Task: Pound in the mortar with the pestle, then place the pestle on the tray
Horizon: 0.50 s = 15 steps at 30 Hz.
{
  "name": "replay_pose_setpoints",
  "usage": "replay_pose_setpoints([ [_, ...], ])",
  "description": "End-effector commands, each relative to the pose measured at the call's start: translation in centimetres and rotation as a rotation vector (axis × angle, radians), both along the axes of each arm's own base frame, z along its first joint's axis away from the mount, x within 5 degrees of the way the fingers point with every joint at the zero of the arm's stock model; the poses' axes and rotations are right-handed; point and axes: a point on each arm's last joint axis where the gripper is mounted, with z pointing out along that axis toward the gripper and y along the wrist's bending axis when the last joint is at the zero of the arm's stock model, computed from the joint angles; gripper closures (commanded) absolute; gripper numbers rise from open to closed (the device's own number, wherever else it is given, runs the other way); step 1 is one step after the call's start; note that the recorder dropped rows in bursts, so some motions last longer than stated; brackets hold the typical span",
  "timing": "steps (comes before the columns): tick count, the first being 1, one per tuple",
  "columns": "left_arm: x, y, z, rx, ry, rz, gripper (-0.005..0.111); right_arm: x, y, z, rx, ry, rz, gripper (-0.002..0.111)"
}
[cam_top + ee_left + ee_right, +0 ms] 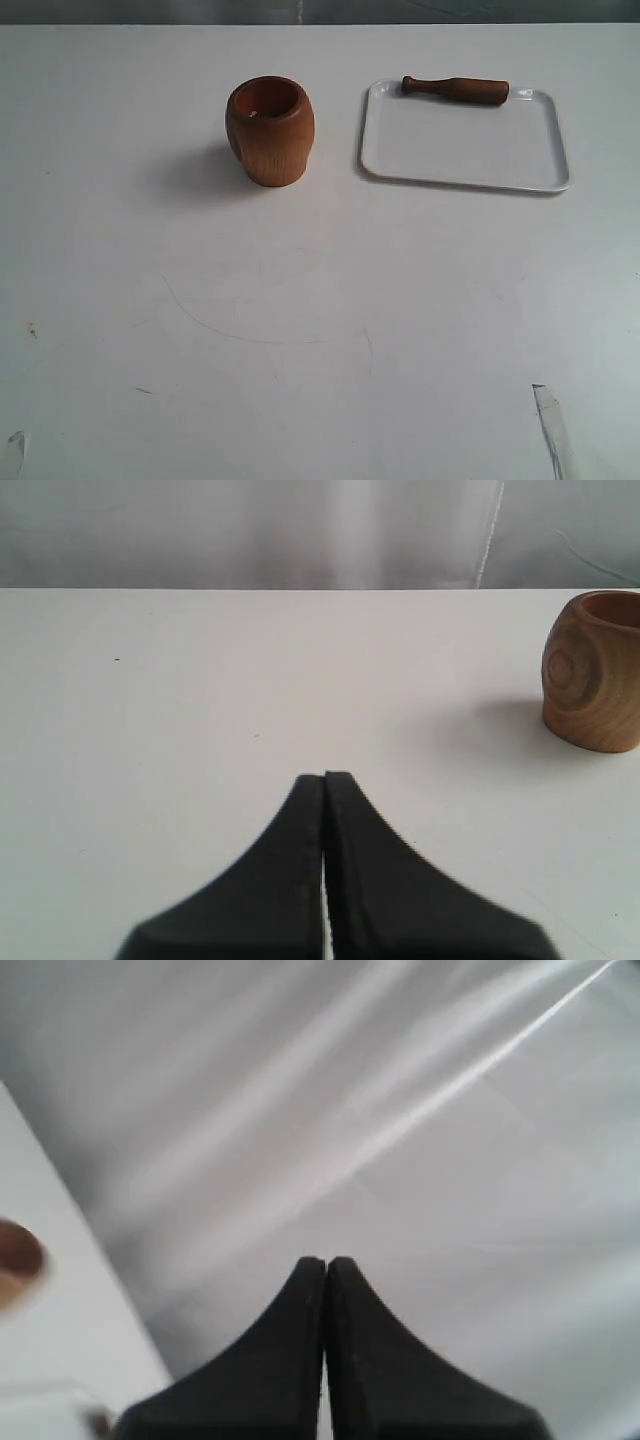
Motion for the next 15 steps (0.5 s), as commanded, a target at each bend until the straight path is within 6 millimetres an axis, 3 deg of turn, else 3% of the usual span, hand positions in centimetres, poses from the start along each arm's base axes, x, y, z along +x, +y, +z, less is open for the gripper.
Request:
replay_pose_setpoints([
  [1,0.0,-0.1,0.0,-0.015,-0.004,-0.006,0.107,2.3,-3.6,-1.1,-0.417,-0.191,-0.534,0.108],
  [3,0.0,-0.1,0.0,-0.015,-0.004,-0.006,0.107,3.5,-5.0,-1.6,-0.219,-0.011,-0.673,0.108],
  [5,0.0,-0.1,0.0,-0.015,-0.004,-0.006,0.107,4.6,-5.1,-2.6,-0.117,0.161,-0.689,0.108],
  [7,0.0,-0.1,0.0,-0.015,-0.004,-0.006,0.107,5.4,-4.2,-2.8,-0.086,0.234,-0.601,0.108],
  [10,0.0,-0.1,0.0,-0.015,-0.004,-0.006,0.107,5.9,-2.3,-1.5,0.393,0.46,-0.388,0.108],
  [11,0.0,-0.1,0.0,-0.015,-0.004,-0.006,0.107,6.1,-1.8,-1.4,0.479,0.491,-0.329,0.108],
  [15,0.0,-0.1,0.0,-0.015,-0.004,-0.006,0.107,6.0,-0.2,-1.9,0.623,0.526,-0.144,0.108],
])
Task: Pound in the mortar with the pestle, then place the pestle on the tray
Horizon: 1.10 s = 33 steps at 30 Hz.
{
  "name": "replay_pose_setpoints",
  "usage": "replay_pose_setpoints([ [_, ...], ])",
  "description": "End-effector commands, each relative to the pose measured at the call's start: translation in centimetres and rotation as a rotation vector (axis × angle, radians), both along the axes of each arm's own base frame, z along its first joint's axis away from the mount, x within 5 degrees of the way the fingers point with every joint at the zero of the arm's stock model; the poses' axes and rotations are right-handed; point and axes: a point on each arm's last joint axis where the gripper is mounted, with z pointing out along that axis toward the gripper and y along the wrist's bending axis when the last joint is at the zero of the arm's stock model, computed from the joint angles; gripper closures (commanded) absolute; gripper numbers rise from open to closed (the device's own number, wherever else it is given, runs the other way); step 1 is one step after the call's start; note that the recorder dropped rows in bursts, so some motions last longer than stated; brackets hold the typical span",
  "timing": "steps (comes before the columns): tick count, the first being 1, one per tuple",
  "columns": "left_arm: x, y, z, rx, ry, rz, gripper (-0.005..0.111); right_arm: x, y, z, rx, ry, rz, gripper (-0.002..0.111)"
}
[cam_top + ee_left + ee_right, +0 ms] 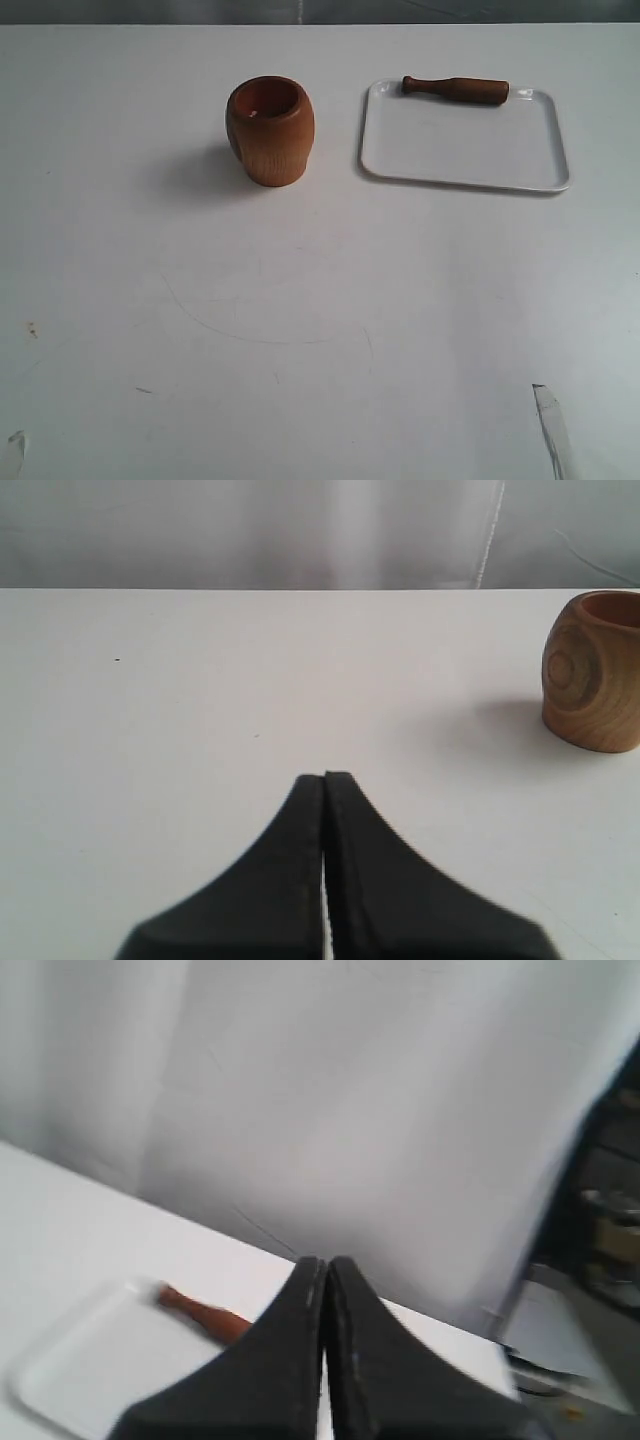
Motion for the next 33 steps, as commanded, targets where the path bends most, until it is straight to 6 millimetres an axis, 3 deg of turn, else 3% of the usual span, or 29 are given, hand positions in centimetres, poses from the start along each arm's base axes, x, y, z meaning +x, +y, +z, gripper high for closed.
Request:
replay_pose_setpoints([
  [1,0.0,-0.1,0.0,-0.015,-0.004,-0.006,0.107,-0.2,1.8,-0.9,0.22,-0.026,0.16,0.108],
  [6,0.0,-0.1,0.0,-0.015,-0.004,-0.006,0.107,-1.2,3.0,-3.3,0.303,-0.136,0.334,0.108],
  [11,0.0,-0.1,0.0,-0.015,-0.004,-0.006,0.107,-2.4,2.9,-4.7,0.454,-0.277,0.41,0.108],
  [19,0.0,-0.1,0.0,-0.015,-0.004,-0.006,0.107,-2.6,2.6,-8.6,0.366,-0.135,0.37,0.108],
  [28,0.0,-0.1,0.0,-0.015,-0.004,-0.006,0.107,-2.2,2.4,-10.2,0.275,0.011,0.306,0.108],
  [33,0.0,-0.1,0.0,-0.015,-0.004,-0.006,0.107,-2.1,2.3,-10.9,0.414,0.151,0.264,0.108],
])
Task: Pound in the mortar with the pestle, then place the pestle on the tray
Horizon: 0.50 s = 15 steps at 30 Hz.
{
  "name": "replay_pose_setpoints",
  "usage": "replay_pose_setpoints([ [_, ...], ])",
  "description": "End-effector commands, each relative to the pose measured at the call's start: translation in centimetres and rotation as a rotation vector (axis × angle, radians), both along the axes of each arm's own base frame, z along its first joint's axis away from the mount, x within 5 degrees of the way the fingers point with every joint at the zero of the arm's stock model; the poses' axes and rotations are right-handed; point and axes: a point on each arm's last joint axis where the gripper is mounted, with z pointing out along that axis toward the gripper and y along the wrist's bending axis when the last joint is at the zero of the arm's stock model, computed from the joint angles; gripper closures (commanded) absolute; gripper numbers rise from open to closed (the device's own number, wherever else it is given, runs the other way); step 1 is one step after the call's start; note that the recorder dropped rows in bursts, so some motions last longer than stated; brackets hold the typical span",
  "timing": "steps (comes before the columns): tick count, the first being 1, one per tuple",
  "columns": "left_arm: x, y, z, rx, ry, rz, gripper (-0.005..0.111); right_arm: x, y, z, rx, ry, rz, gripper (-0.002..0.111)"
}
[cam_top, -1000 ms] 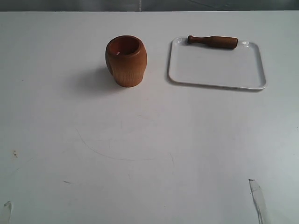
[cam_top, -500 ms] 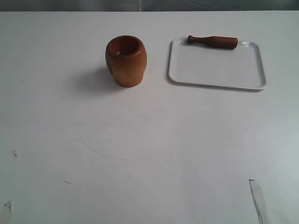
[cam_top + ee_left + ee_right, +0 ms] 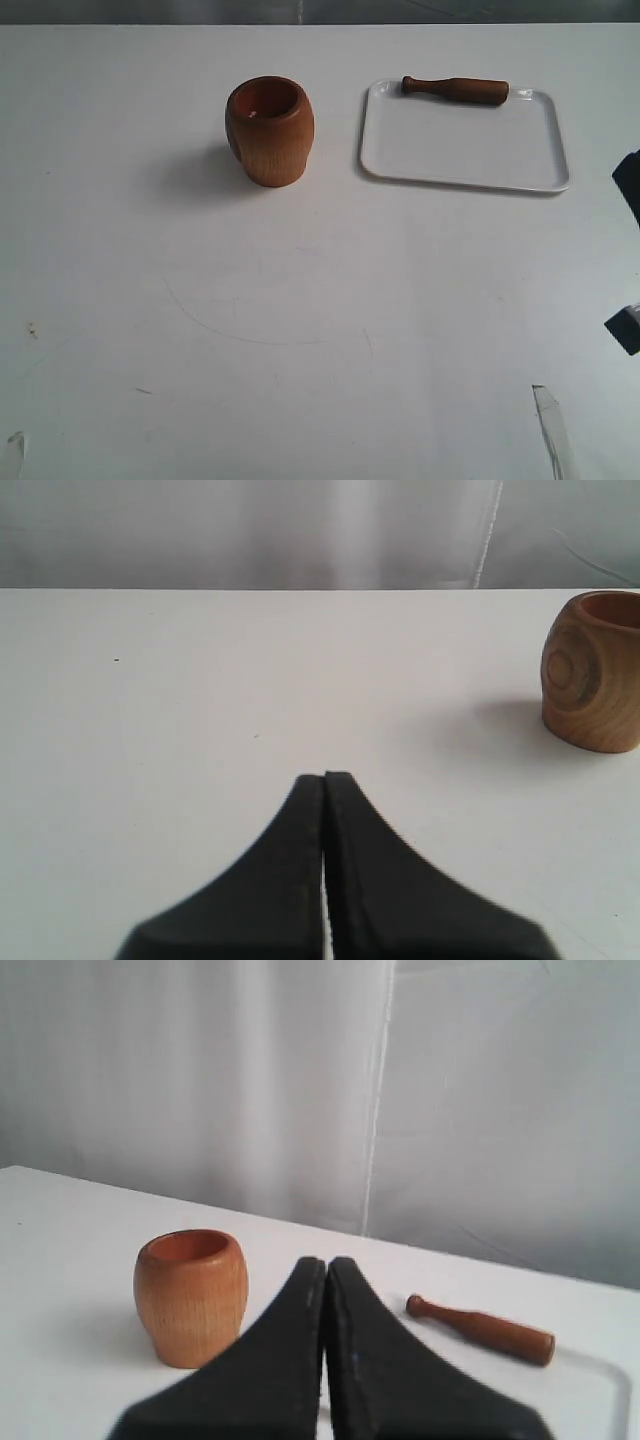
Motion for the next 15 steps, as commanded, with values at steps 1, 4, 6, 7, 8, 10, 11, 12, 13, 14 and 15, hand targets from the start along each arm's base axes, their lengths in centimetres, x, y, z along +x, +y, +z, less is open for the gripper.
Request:
replay_pose_setpoints([
  [1,0.0,-0.1,0.0,-0.015,-0.004,-0.006,0.107,0.1,-0.2,-0.9,0.067,0.142,-0.021,0.108],
  [4,0.0,-0.1,0.0,-0.015,-0.004,-0.006,0.107,0.1,-0.2,-1.3,0.045,0.181,-0.033,0.108],
  [6,0.0,-0.1,0.0,-0.015,-0.004,-0.006,0.107,0.1,-0.3,-1.6,0.075,0.234,-0.046,0.108],
  [7,0.0,-0.1,0.0,-0.015,-0.004,-0.006,0.107,0.1,-0.3,-1.6,0.078,0.244,-0.048,0.108],
  [8,0.0,-0.1,0.0,-0.015,-0.004,-0.006,0.107,0.1,-0.3,-1.6,0.076,0.246,-0.049,0.108],
  [10,0.0,-0.1,0.0,-0.015,-0.004,-0.006,0.107,0.1,-0.3,-1.6,0.066,0.24,-0.047,0.108],
  [11,0.0,-0.1,0.0,-0.015,-0.004,-0.006,0.107,0.1,-0.3,-1.7,0.063,0.245,-0.049,0.108],
  [12,0.0,-0.1,0.0,-0.015,-0.004,-0.006,0.107,0.1,-0.4,-1.7,0.06,0.249,-0.051,0.108],
  [13,0.0,-0.1,0.0,-0.015,-0.004,-0.006,0.107,0.1,-0.4,-1.9,0.057,0.263,-0.055,0.108],
  [14,0.0,-0.1,0.0,-0.015,-0.004,-0.006,0.107,0.1,-0.4,-2.0,0.034,0.267,-0.058,0.108],
  [15,0.0,-0.1,0.0,-0.015,-0.004,-0.006,0.107,0.0,-0.5,-2.3,-0.007,0.278,-0.064,0.108],
])
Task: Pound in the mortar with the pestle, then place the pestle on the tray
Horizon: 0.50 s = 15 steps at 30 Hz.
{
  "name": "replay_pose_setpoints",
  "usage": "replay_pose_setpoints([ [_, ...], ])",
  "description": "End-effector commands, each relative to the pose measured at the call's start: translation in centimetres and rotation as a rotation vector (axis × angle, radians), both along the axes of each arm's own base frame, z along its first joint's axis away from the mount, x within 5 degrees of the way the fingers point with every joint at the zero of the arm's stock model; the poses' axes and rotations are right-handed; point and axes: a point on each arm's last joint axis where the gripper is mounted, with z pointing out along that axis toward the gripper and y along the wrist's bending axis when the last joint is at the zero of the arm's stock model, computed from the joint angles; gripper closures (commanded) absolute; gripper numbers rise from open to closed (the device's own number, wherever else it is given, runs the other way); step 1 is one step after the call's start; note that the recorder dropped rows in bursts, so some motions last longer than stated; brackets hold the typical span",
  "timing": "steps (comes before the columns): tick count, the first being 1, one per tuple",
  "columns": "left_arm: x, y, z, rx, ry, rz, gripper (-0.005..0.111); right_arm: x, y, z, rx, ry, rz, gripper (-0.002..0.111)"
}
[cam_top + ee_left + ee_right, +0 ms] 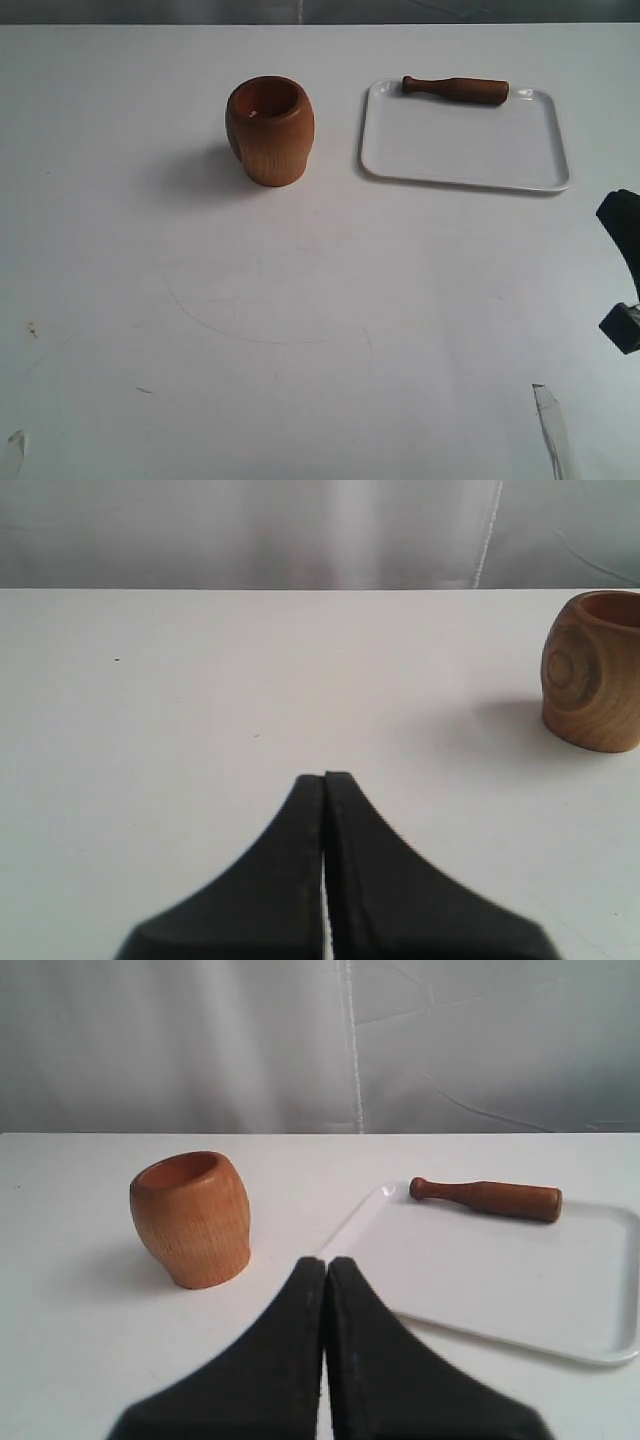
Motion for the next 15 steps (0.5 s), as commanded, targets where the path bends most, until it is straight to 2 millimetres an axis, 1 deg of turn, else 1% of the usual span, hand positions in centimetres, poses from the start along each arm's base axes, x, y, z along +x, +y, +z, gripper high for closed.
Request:
replay_pose_setpoints([
  [1,0.0,-0.1,0.0,-0.015,-0.004,-0.006,0.107,-0.1,-0.3,-1.1,-0.103,0.065,-0.01,0.108],
  [3,0.0,-0.1,0.0,-0.015,-0.004,-0.006,0.107,-0.2,-0.5,-1.8,-0.2,0.11,-0.009,0.108],
  [5,0.0,-0.1,0.0,-0.015,-0.004,-0.006,0.107,-0.3,-0.7,-2.2,-0.238,0.145,-0.011,0.108],
  [11,0.0,-0.1,0.0,-0.015,-0.004,-0.006,0.107,-0.4,-0.8,-2.5,-0.255,0.174,-0.015,0.108],
  [13,0.0,-0.1,0.0,-0.015,-0.004,-0.006,0.107,-0.6,-1.0,-3.0,-0.29,0.231,-0.024,0.108],
  [15,0.0,-0.1,0.0,-0.015,-0.004,-0.006,0.107,-0.7,-1.2,-2.9,-0.279,0.217,-0.039,0.108],
])
